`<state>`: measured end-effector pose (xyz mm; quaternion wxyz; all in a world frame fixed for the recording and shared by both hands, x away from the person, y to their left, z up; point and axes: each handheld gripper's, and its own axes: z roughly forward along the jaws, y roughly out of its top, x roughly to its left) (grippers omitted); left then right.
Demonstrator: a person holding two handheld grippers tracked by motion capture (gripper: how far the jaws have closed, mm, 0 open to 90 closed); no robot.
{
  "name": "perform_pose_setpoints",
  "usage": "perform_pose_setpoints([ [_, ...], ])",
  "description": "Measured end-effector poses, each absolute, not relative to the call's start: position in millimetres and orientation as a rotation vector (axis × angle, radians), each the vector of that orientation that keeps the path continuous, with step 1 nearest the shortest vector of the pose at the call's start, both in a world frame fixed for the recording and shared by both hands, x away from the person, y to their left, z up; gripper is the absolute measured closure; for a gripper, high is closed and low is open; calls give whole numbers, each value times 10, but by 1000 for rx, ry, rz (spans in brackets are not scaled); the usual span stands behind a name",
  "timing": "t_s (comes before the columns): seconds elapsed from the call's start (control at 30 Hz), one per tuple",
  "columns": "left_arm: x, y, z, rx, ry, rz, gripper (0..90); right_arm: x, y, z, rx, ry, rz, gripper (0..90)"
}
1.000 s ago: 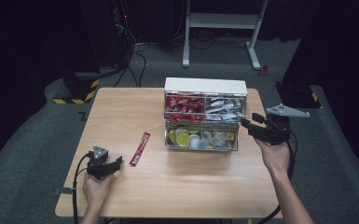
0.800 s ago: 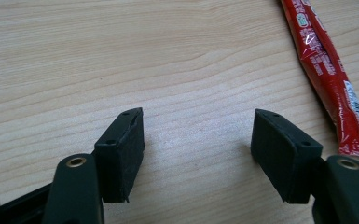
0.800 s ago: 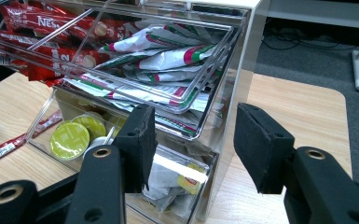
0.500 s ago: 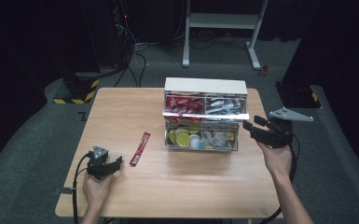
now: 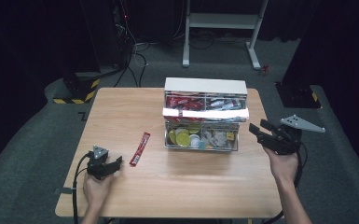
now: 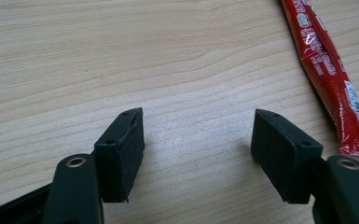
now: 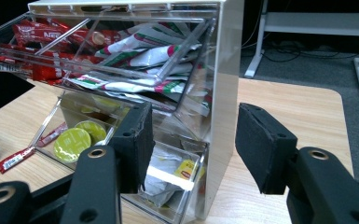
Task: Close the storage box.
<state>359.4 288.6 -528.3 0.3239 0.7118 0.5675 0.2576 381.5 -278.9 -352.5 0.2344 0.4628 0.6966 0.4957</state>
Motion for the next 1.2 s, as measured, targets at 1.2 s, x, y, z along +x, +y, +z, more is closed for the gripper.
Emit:
perform_pose_setpoints([
  [1.2,3593,2886,-5283,1872,1484,673,338,3514,-3074,-3910,1360,1814,1393,457],
])
